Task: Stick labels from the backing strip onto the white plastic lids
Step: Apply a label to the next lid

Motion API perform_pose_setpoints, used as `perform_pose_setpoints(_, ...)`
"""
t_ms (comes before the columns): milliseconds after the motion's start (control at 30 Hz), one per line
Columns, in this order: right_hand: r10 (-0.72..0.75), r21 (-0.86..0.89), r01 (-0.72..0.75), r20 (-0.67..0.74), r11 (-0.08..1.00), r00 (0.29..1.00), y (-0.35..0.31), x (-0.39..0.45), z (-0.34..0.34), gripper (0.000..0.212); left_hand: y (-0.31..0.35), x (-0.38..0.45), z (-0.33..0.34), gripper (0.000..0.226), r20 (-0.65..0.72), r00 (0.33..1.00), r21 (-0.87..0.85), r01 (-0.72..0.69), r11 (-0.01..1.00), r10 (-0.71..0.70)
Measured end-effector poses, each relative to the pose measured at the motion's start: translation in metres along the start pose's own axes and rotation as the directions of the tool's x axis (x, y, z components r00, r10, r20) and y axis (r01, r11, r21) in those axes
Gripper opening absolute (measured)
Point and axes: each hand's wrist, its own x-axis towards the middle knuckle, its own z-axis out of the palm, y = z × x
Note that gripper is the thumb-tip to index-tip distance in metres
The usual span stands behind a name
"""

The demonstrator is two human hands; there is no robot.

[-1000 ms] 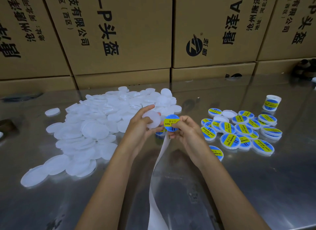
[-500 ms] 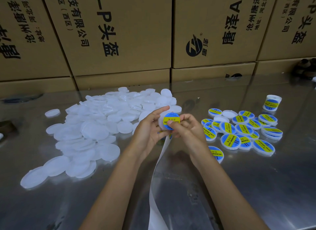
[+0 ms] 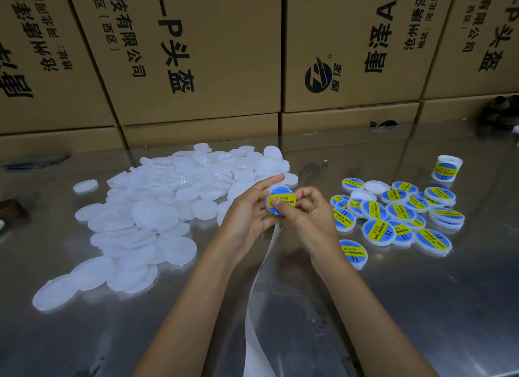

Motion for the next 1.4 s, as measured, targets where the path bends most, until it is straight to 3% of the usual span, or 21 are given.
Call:
perform_pose_setpoints(267, -0.117, -0.176, 0.105, -0.057, 0.979, 0.992, 0.005, 0.002, 0.001, 0.029, 0.002, -0.002, 0.001, 0.041, -0.003, 1.000, 0.015, -0.013, 1.000, 0.013)
perform_pose_setpoints(500, -0.254, -0.392, 0.202, -0.085, 0.897, 0.964, 0.010, 0.003, -0.001, 0.029, 0.003, -0.003, 0.000, 0.039, 0.023, 1.000, -0.174, 0.022, 0.984, -0.018)
perform_pose_setpoints(667, -0.307, -0.401, 0.267, -0.039, 0.876, 0.951, 0.013, -0.001, 0.002, 0.033, 0.004, -0.003, 0.001, 0.039, 0.032, 0.998, -0.341, 0.060, 0.938, -0.052)
perform_pose_setpoints(833, -0.247, -0.397, 0.207, -0.052, 0.894, 0.968, 0.012, -0.001, 0.001, 0.062, 0.006, -0.003, 0.000, 0.043, 0.026, 0.998, -0.384, 0.068, 0.921, -0.063)
perform_pose_setpoints(1033, -0.205, -0.491, 0.146, -0.069, 0.859, 0.976, 0.011, 0.000, -0.004, 0.062, 0.005, -0.006, 0.007, 0.038, 0.102, 0.994, -0.328, 0.079, 0.941, -0.048)
perform_pose_setpoints(1233, -0.323, -0.695, 0.224, -0.013, 0.683, 0.946, 0.009, -0.001, -0.008, 0.057, 0.004, -0.005, 0.005, 0.039, 0.105, 0.993, -0.196, 0.065, 0.978, -0.045)
perform_pose_setpoints(1400, -0.303, -0.692, 0.190, -0.043, 0.696, 0.952, 0.010, 0.001, -0.010, 0.053, 0.004, -0.006, 0.003, 0.036, 0.100, 0.994, -0.091, 0.058, 0.994, -0.049)
